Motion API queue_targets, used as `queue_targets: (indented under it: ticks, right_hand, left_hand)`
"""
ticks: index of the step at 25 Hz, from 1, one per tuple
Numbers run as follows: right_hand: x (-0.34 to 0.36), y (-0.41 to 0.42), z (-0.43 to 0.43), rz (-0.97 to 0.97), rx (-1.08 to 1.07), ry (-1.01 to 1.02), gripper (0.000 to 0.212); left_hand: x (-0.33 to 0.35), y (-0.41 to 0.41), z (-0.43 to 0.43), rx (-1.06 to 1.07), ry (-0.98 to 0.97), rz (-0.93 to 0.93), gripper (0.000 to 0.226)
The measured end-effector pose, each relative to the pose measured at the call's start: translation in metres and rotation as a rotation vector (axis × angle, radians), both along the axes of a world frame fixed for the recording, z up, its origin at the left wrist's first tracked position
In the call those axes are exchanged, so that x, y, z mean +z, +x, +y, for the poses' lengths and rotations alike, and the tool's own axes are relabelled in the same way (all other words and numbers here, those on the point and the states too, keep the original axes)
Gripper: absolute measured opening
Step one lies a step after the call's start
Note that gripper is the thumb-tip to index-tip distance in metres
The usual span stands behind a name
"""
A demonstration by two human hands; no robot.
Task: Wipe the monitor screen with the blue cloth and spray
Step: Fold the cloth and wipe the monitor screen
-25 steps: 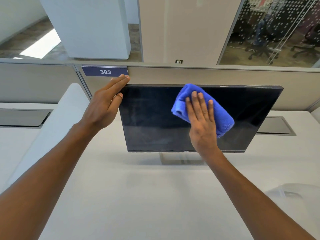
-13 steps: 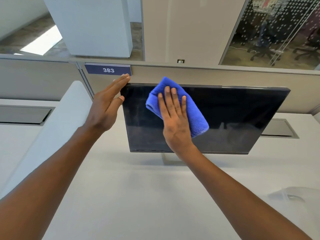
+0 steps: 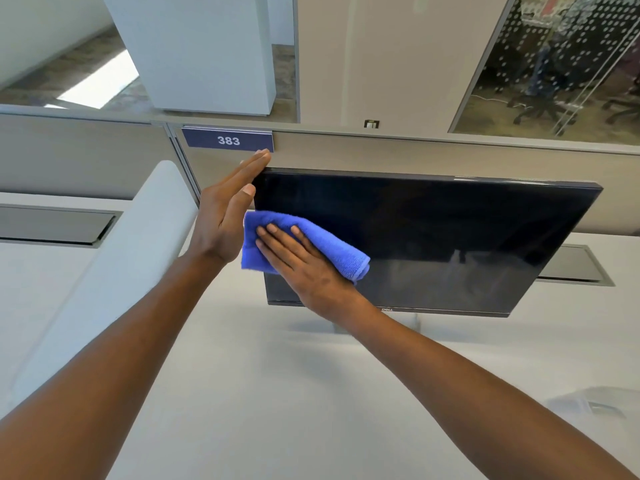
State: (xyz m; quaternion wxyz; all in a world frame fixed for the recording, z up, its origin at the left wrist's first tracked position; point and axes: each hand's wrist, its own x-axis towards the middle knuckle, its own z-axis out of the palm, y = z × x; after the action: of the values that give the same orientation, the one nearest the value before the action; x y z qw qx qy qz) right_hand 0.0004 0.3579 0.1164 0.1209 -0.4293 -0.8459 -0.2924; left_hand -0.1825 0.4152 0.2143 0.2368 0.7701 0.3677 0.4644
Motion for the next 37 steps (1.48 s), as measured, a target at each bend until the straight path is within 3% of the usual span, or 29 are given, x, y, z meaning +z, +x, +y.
queue_targets:
  ticks: [6, 11, 13, 18, 21, 26, 30, 37]
  right_hand:
    - [-0.070, 0.027, -0.041, -0.438, 0.028, -0.027, 0.068]
    - [-0.067, 0.067, -0.054, -0.478, 0.032, -0.068, 0.066]
    - [-0.048, 0.085, -0.048, -0.377, -0.007, -0.019, 0.068]
    - [-0.001, 0.102, -0.032, 0.230, -0.159, 0.141, 0.079]
    - [0.007, 0.070, -0.021, 0.376, -0.165, 0.162, 0.077]
    - [-0.016, 0.013, -0.010, 0.210, -0.048, 0.003, 0.069]
    - [-0.059, -0.006, -0.021, -0.071, -0.009, -0.042, 0.062]
    - [-0.111, 0.025, -0.056, -0.453, 0.032, -0.103, 0.067]
  left_hand:
    - [-0.004, -0.001, 0.000, 0.040, 0.028, 0.041, 0.055]
    - [-0.005, 0.003, -0.002, 0.079, 0.020, 0.025, 0.055]
    - [-0.006, 0.004, -0.001, 0.076, 0.030, 0.014, 0.055]
    - [-0.010, 0.007, 0.000, 0.068, 0.031, -0.006, 0.057]
    - [-0.011, 0.006, 0.000, 0.054, 0.045, -0.020, 0.057]
    - [-0.011, 0.002, 0.003, 0.028, 0.078, 0.012, 0.055]
    - [-0.012, -0.001, 0.005, 0.029, 0.091, 0.039, 0.056]
    - [-0.013, -0.003, 0.005, 0.066, 0.074, 0.101, 0.061]
